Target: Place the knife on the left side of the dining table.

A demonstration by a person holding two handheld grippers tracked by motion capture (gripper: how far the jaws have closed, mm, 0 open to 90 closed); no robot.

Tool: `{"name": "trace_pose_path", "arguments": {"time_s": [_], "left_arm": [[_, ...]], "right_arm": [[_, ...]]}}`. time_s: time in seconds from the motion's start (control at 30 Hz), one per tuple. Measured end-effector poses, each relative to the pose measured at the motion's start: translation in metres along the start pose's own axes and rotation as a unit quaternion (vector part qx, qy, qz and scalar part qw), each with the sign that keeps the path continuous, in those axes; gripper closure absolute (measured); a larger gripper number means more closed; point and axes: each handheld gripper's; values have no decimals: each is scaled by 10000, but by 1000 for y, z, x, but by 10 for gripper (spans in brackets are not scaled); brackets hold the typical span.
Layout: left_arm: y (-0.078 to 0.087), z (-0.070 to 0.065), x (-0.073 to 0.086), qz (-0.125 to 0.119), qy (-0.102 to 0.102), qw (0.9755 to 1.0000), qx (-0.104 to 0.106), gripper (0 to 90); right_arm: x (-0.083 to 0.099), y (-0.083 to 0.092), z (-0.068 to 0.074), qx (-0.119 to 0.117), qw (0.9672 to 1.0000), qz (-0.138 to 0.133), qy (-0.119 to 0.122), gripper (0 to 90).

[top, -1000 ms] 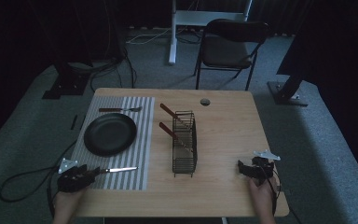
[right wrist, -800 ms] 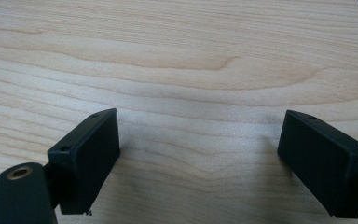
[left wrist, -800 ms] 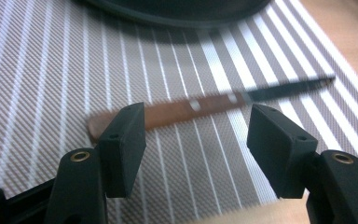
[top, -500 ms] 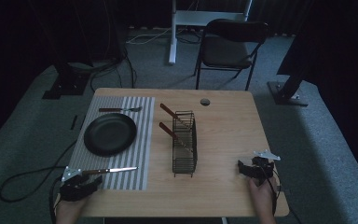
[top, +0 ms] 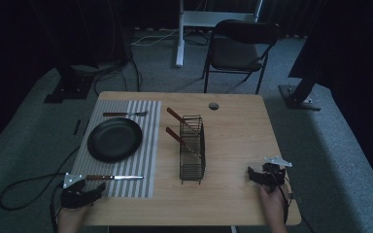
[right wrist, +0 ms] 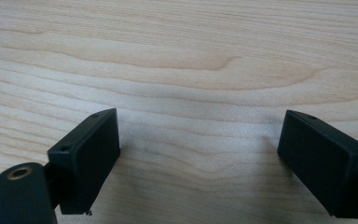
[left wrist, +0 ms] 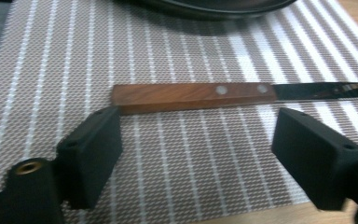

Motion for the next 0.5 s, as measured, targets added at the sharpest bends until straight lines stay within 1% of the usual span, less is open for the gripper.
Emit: {"name": "trace_pose_path", "arguments": {"time_s": [0.03,0.07,0.13,0.17,0.2,0.23,0.27,0.33,0.37,0.4,0.43,0.47,0.5], "left_arm": [[0,0,0,0,0,10000,0,98],[1,2,1,9,51,10000,-11,98],[0,2,2,30,47,10000,-19,97],[0,2,2,30,47,10000,-19,68],[-1,0,3,65,-3,9998,-188,68],[-1,-1,3,97,-53,9997,-221,3],[-2,-2,4,108,-74,9996,-250,2],[-2,-2,4,39,20,9994,-357,3],[-2,-2,4,12,46,9993,-363,3],[-2,-2,4,12,46,9993,-363,3],[-3,-2,5,-18,65,9988,-481,3],[-3,-1,5,-25,57,9986,-530,3],[-3,-1,5,-25,57,9986,-530,3]], "right_arm": [[0,0,0,0,10000,0,0,118],[0,0,0,-2,10000,-1,-4,118],[0,0,0,-1,10000,2,-3,118],[0,0,0,-1,10000,2,-3,118],[0,0,0,-1,10000,-1,-3,118],[0,0,0,-1,10000,-2,-5,118],[0,0,0,-1,10000,-2,-5,118],[0,0,0,0,10000,-2,0,118],[0,0,0,-2,10000,0,-3,119],[0,0,0,-2,10000,0,-3,119],[0,0,0,-2,10000,0,-6,118],[0,0,0,-1,10000,0,-6,118],[0,0,0,-1,10000,0,-6,118]]}}
Point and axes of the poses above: each handheld gripper's, and its own axes: y roughly backward along the jaws, x roughly out of its underside, z roughly to its left, and after that the axes turned 7 degrees about y, right-handed
